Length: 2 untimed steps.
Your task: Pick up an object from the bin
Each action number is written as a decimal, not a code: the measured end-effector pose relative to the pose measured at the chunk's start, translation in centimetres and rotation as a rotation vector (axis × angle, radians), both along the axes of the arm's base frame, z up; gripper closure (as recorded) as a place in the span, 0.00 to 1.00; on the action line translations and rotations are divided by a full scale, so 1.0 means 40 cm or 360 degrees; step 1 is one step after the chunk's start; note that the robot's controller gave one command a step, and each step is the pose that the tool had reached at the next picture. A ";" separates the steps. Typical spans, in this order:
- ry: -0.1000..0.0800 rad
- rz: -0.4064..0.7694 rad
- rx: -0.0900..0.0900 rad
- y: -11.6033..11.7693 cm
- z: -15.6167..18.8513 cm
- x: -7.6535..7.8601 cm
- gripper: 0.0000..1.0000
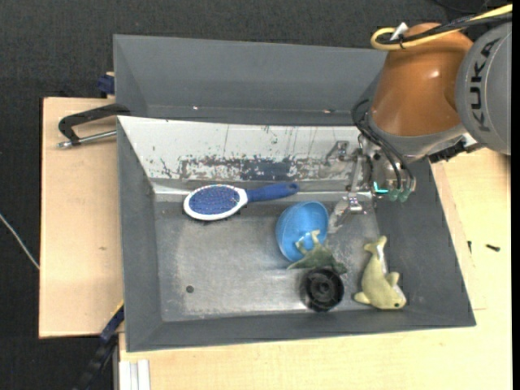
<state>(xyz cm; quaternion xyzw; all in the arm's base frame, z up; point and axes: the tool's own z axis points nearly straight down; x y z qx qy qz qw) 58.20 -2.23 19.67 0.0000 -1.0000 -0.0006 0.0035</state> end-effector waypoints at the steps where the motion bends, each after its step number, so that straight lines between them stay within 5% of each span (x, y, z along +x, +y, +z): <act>1: -0.0027 0.0186 -0.0001 0.067 -0.281 -0.031 0.00; 2: -0.0025 0.1049 0.0002 0.141 -0.238 -0.024 0.00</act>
Offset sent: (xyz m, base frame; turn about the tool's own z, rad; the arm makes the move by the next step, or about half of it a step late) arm -0.0165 0.0288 -0.1267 -0.1197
